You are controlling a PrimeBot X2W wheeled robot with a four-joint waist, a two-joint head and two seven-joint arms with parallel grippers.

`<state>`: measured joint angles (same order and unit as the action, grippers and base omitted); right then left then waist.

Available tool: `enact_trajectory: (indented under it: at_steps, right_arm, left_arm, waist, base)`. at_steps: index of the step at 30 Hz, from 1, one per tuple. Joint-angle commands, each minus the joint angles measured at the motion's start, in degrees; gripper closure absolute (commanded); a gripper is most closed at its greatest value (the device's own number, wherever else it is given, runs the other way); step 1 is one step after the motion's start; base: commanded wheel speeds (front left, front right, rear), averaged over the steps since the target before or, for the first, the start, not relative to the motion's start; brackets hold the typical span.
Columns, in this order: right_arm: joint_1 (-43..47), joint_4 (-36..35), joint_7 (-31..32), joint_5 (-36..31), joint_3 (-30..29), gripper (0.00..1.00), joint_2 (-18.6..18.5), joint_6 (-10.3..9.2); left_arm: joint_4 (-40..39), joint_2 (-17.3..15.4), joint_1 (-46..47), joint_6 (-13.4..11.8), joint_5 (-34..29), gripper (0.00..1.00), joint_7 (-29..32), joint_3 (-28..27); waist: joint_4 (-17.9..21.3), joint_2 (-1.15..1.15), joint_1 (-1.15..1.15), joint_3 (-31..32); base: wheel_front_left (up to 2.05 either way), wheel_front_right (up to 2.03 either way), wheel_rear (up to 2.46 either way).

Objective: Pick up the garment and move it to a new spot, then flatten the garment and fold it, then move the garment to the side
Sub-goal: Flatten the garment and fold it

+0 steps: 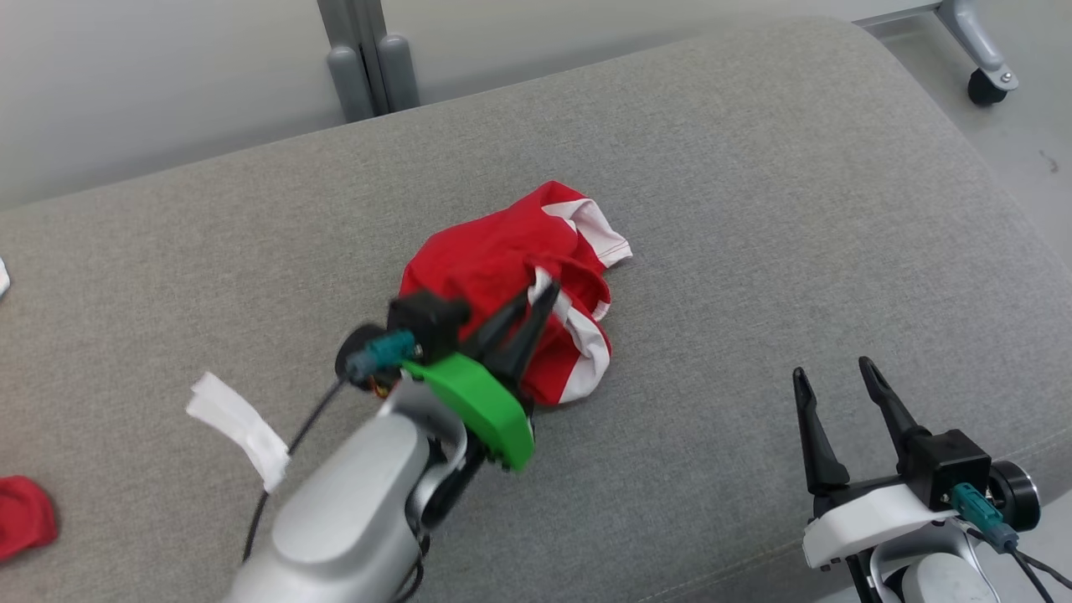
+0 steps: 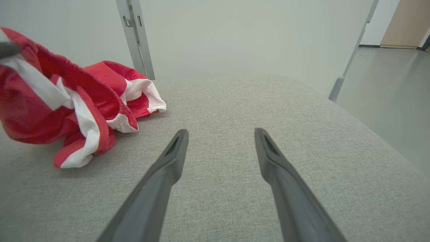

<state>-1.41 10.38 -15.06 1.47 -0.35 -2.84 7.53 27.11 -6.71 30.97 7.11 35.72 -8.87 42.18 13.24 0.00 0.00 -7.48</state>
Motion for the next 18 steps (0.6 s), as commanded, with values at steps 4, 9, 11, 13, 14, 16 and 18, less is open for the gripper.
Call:
enact_trajectory:
  at_steps: [4,9,11,13,14,16,18]
  right_arm:
    - [-0.8,0.3,-0.2,0.8,1.4,0.0,-0.1,-0.08]
    - [-1.6,0.6,-0.2,2.0,2.6,0.0,-0.1,-0.08]
    - [-1.9,0.6,-0.2,2.6,3.0,0.0,-0.1,-0.08]
    - [-2.2,0.6,-0.2,3.2,3.5,0.0,-0.1,-0.08]
    - [-2.2,0.6,-0.2,3.4,3.6,0.0,-0.1,-0.08]
    - [-2.0,0.6,-0.2,3.8,3.8,0.0,-0.1,-0.09]
    - [-1.9,0.5,-0.2,4.1,4.0,0.0,-0.1,-0.08]
  left_arm:
    - [-5.8,-1.5,7.6,0.3,5.8,1.0,5.6,-3.8]
    - [-6.2,-1.9,14.9,-0.4,10.0,1.0,9.2,-8.5]
    - [-4.8,-2.4,17.8,-1.1,10.6,1.0,9.4,-10.2]
    - [-2.9,-1.4,19.6,-1.8,13.3,1.0,9.6,-12.8]
    - [-2.1,-1.2,20.7,-2.1,13.9,1.0,9.3,-13.9]
    - [-0.3,-1.4,23.5,-2.6,14.3,1.0,8.0,-15.7]
    - [1.3,-1.2,25.2,-2.8,15.1,1.0,6.6,-17.4]
  waist:
    - [1.2,0.0,0.0,0.4]
    - [4.1,0.0,0.0,0.3]
    - [5.5,0.0,0.0,0.0]
    - [7.0,0.0,0.0,-0.2]
    - [7.6,0.0,0.0,-0.4]
    - [8.8,0.0,0.0,-0.8]
    - [9.9,0.0,0.0,-1.4]
  base:
    - [0.0,0.0,0.0]
    - [0.0,0.0,0.0]
    - [0.0,0.0,0.0]
    - [0.0,0.0,0.0]
    - [0.0,0.0,0.0]
    - [0.0,0.0,0.0]
    - [0.0,0.0,0.0]
